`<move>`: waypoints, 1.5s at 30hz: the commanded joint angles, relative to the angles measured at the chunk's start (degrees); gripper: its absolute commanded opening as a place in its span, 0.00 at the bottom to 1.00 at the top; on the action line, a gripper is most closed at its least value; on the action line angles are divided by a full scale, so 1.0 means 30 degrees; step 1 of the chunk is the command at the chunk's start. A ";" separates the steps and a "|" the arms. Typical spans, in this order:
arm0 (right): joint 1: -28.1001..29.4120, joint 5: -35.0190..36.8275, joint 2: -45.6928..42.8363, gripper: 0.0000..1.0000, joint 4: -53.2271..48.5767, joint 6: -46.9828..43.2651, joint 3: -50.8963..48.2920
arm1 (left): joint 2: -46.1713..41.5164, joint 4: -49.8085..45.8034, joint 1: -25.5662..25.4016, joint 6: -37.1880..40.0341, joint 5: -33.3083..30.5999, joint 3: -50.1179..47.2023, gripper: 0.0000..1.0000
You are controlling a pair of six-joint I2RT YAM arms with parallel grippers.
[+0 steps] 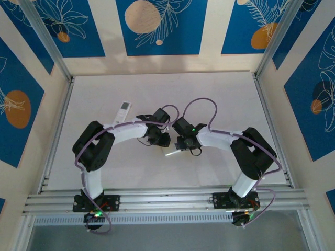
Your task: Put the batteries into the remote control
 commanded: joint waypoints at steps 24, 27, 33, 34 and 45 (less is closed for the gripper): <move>-0.2249 -0.2719 -0.2632 0.39 -0.3214 0.0724 0.1081 | 0.1750 -0.0651 -0.0014 0.0668 -0.0946 -0.0106 0.26; -0.2268 -0.3022 -0.3322 0.39 -0.3524 0.0627 0.0835 | 0.1576 -0.0604 -0.0014 0.0698 -0.0955 -0.0161 0.26; -0.2486 -0.4012 -0.2893 0.37 -0.3470 0.0088 0.0986 | 0.0808 -0.0099 -0.0014 0.0342 -0.0988 -0.0503 0.36; -0.2506 -0.4166 -0.2881 0.37 -0.3427 0.0092 0.1023 | 0.0515 0.0084 -0.0014 0.0277 -0.1070 -0.0662 0.37; -0.3273 -0.4398 -0.2430 0.32 -0.3413 -0.4103 0.1402 | -0.3095 0.1559 -0.0014 -0.1636 0.0163 -0.2728 0.52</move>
